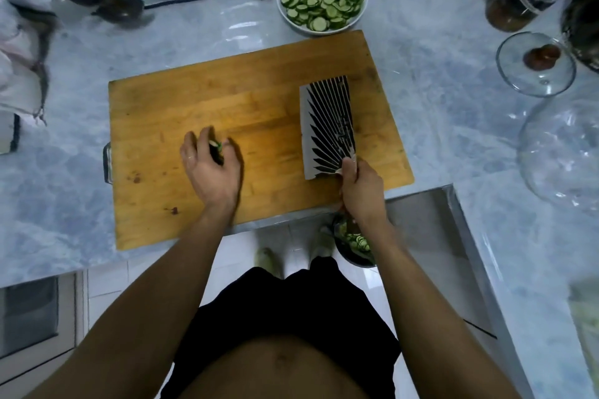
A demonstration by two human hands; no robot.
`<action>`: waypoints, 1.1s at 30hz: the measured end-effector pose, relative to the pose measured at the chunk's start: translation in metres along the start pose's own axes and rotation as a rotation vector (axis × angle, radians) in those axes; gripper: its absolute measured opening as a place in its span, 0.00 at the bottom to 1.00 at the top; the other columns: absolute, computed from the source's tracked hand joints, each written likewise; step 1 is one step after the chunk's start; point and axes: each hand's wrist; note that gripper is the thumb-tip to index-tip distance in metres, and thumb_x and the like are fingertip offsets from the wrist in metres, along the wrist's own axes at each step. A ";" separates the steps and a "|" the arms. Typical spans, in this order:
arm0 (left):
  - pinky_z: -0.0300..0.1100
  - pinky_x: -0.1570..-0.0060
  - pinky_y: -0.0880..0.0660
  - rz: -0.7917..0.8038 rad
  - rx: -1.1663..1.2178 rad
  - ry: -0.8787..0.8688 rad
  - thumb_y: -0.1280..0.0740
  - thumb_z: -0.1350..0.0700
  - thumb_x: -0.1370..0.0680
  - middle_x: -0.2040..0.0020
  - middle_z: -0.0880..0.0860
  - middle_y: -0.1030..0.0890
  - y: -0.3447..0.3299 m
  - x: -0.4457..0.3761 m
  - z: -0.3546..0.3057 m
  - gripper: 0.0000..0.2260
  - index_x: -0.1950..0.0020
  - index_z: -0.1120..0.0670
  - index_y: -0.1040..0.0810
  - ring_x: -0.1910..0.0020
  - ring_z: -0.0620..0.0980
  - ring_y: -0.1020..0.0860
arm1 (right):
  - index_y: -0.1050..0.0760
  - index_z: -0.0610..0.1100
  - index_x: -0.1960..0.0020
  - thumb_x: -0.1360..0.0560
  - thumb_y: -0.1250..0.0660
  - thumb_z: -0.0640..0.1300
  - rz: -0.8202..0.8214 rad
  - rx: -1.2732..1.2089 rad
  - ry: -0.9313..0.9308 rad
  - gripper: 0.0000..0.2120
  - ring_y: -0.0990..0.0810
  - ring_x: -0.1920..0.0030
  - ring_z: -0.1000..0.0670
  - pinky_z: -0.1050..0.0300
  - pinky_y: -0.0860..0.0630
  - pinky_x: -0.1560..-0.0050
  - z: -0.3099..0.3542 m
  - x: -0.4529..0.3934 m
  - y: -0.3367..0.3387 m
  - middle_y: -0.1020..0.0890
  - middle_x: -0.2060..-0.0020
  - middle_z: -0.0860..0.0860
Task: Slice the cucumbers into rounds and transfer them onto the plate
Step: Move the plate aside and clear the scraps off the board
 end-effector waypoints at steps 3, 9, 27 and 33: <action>0.49 0.30 0.35 -0.003 0.046 0.046 0.40 0.45 0.20 0.29 0.60 0.29 -0.007 -0.009 -0.008 0.21 0.32 0.56 0.24 0.28 0.58 0.34 | 0.27 0.37 0.51 0.16 0.47 0.54 0.043 0.058 0.039 0.21 0.21 0.63 0.40 0.43 0.22 0.60 0.014 -0.005 -0.015 0.20 0.61 0.41; 0.47 0.32 0.32 -0.061 0.180 0.105 0.42 0.48 0.19 0.34 0.59 0.23 -0.023 -0.019 -0.026 0.21 0.36 0.59 0.21 0.32 0.57 0.28 | 0.29 0.40 0.53 0.17 0.47 0.57 0.166 0.143 0.052 0.21 0.20 0.64 0.40 0.40 0.21 0.61 0.016 -0.022 -0.024 0.21 0.62 0.41; 0.52 0.39 0.25 -0.013 0.516 0.145 0.38 0.54 0.19 0.41 0.53 0.19 -0.028 -0.004 -0.046 0.14 0.42 0.60 0.18 0.39 0.52 0.21 | 0.28 0.39 0.54 0.16 0.45 0.54 0.410 0.004 0.157 0.21 0.24 0.76 0.50 0.57 0.29 0.76 0.033 0.004 -0.062 0.23 0.69 0.44; 0.39 0.33 0.32 0.298 0.227 -0.164 0.32 0.51 0.21 0.34 0.55 0.23 -0.013 0.017 -0.030 0.18 0.34 0.58 0.23 0.33 0.49 0.28 | 0.29 0.39 0.53 0.16 0.44 0.54 0.374 -0.177 0.008 0.18 0.28 0.78 0.44 0.57 0.32 0.78 0.020 0.043 -0.057 0.27 0.73 0.38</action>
Point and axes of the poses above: each hand's wrist, its own x-axis away from the middle knuckle, its own y-axis out of the back of the hand, z = x × y
